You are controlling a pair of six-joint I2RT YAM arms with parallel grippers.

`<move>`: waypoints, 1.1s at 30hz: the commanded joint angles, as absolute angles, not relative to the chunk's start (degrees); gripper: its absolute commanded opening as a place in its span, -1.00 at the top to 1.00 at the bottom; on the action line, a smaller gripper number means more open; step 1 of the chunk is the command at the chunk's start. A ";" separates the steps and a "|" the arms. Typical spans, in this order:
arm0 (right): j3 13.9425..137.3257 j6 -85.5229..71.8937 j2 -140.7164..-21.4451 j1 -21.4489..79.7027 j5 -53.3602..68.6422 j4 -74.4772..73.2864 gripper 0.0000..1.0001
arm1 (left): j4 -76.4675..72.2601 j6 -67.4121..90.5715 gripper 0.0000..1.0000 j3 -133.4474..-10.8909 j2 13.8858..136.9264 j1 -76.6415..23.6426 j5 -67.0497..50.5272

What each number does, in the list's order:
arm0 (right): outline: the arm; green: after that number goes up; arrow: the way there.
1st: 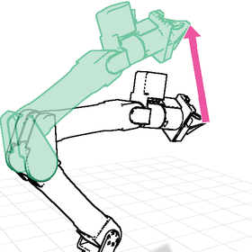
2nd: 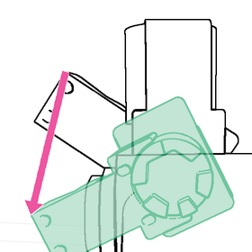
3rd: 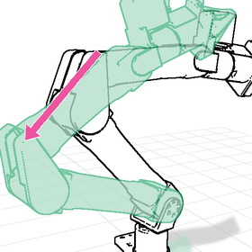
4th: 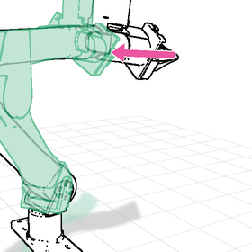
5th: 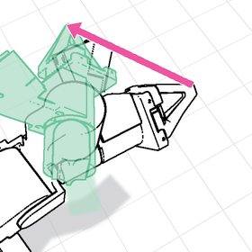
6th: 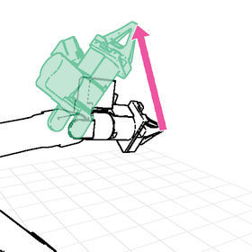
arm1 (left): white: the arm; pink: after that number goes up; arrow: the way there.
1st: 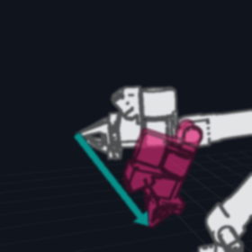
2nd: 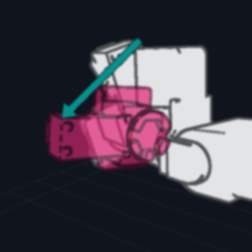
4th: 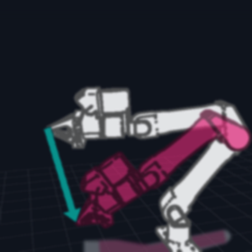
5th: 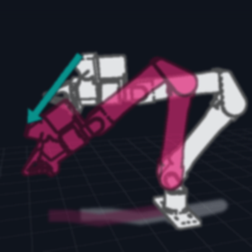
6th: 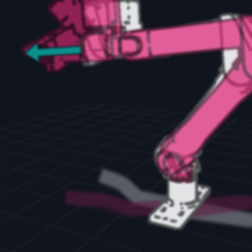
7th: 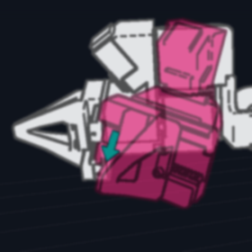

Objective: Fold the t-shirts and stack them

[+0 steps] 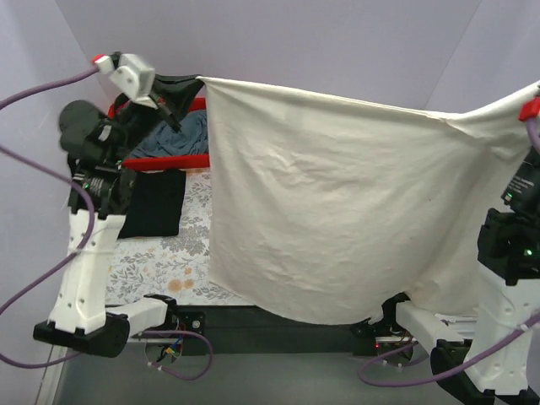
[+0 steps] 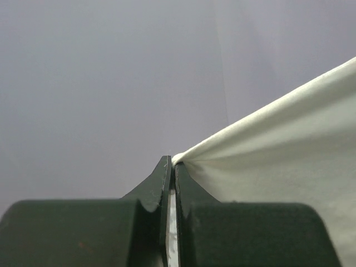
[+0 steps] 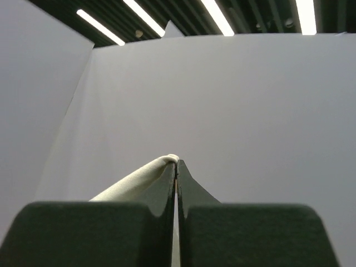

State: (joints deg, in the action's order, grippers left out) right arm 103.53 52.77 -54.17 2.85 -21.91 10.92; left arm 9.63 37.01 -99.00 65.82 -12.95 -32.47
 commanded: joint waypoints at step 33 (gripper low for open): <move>77.25 30.15 -102.75 -1.93 -19.70 19.70 0.95 | -2.12 41.04 1.00 -91.66 121.55 -9.58 -16.60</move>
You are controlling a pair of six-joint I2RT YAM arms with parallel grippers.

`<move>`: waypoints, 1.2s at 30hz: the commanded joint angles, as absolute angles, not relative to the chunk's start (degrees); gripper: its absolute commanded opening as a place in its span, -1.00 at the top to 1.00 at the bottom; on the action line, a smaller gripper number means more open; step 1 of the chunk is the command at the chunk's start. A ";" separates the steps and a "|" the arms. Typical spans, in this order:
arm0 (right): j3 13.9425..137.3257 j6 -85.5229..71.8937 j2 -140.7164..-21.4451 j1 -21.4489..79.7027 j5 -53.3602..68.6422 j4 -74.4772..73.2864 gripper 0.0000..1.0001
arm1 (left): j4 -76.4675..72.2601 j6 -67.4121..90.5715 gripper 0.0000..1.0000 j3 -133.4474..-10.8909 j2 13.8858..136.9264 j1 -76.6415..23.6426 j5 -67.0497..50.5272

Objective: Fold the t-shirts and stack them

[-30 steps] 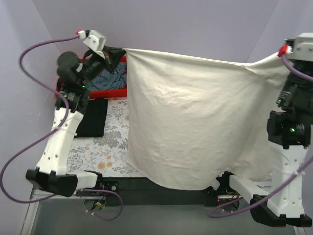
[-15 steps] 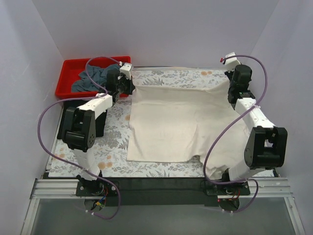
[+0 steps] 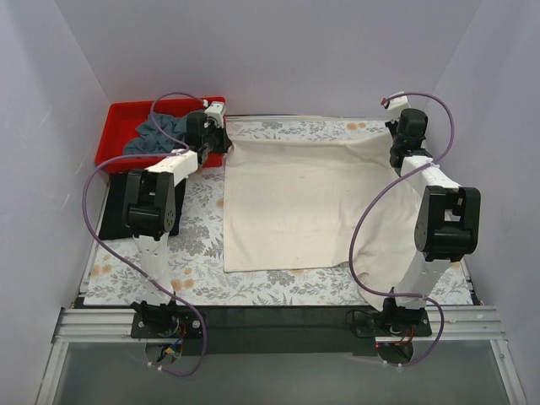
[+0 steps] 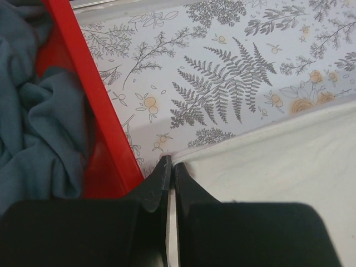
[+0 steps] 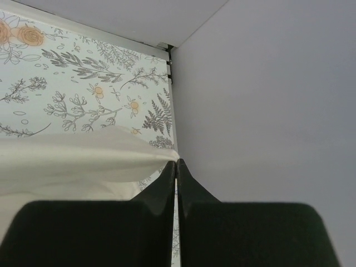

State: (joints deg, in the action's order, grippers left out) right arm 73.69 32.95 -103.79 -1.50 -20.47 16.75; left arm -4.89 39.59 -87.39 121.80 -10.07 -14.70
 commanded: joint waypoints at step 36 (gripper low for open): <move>66.98 -8.95 -81.13 -5.18 -21.80 -19.41 0.97 | 31.02 52.12 1.00 -91.15 103.63 -13.71 -9.05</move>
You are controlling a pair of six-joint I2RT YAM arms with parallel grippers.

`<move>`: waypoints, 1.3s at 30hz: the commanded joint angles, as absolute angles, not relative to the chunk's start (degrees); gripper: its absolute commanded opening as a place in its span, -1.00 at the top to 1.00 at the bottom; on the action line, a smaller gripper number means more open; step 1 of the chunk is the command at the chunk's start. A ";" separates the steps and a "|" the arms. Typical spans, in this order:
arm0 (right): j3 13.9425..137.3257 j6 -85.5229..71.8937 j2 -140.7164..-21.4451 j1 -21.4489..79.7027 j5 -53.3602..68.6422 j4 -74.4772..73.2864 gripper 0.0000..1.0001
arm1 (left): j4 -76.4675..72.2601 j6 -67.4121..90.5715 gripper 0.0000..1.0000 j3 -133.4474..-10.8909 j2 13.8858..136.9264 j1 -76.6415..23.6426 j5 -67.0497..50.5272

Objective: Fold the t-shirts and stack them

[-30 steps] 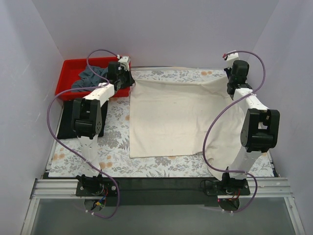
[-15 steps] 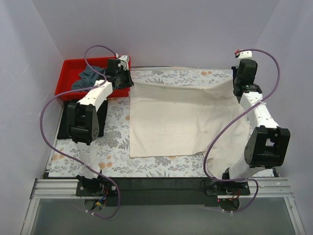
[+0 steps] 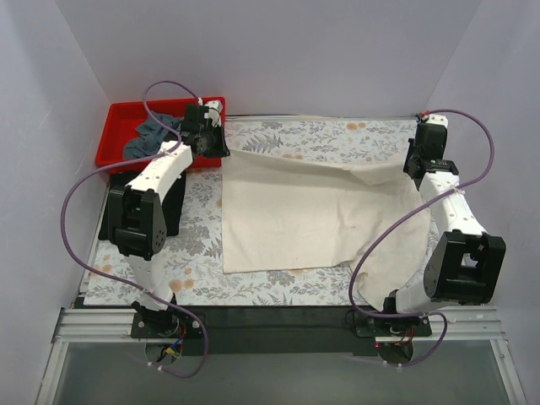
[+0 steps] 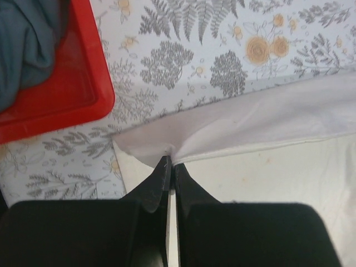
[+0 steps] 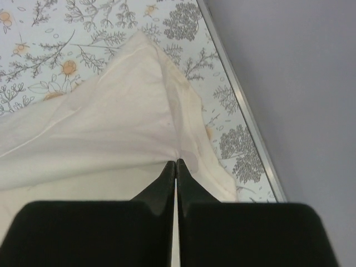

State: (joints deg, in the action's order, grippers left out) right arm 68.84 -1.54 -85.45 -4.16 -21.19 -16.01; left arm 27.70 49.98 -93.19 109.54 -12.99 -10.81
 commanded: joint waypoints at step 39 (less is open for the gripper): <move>46.15 -14.68 -71.98 -11.16 5.80 -27.07 -0.09 | 30.76 69.26 -0.01 -58.72 91.31 -29.97 -3.34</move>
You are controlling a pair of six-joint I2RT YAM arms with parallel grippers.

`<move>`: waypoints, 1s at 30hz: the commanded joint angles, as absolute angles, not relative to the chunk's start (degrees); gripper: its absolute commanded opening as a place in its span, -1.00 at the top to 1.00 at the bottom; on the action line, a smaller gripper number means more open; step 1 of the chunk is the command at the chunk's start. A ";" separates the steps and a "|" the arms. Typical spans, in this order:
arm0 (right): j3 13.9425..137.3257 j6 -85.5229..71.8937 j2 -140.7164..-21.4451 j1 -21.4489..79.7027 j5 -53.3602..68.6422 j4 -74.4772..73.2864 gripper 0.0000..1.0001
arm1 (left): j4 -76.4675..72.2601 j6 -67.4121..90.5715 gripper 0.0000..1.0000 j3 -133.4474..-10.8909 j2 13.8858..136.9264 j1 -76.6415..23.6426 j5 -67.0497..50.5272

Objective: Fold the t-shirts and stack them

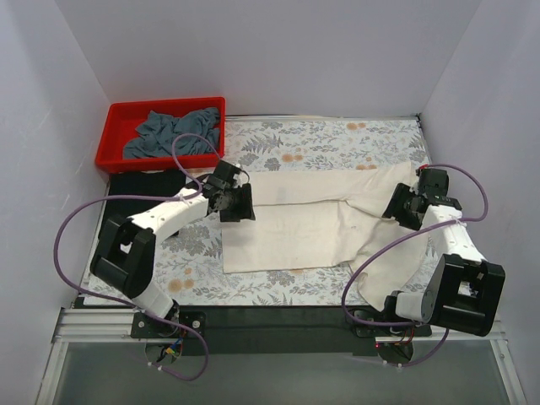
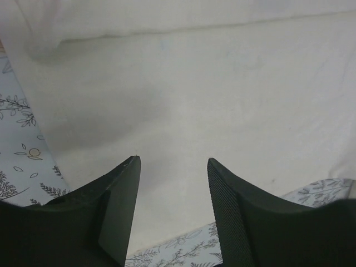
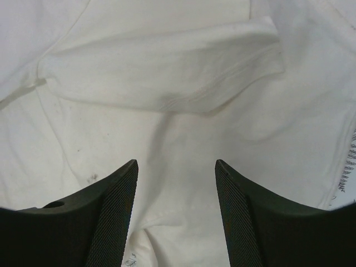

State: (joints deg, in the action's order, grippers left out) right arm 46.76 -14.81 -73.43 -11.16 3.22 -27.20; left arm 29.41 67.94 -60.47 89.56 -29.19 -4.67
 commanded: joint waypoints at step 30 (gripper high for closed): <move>66.97 -9.84 -89.55 -14.85 12.29 -19.43 -0.01 | 31.83 66.62 -0.19 -57.38 85.52 -15.21 -4.92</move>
State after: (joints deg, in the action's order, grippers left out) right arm 64.77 -11.40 -87.96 -13.93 7.31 -22.87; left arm 35.16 66.50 -52.75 89.56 -15.27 -2.55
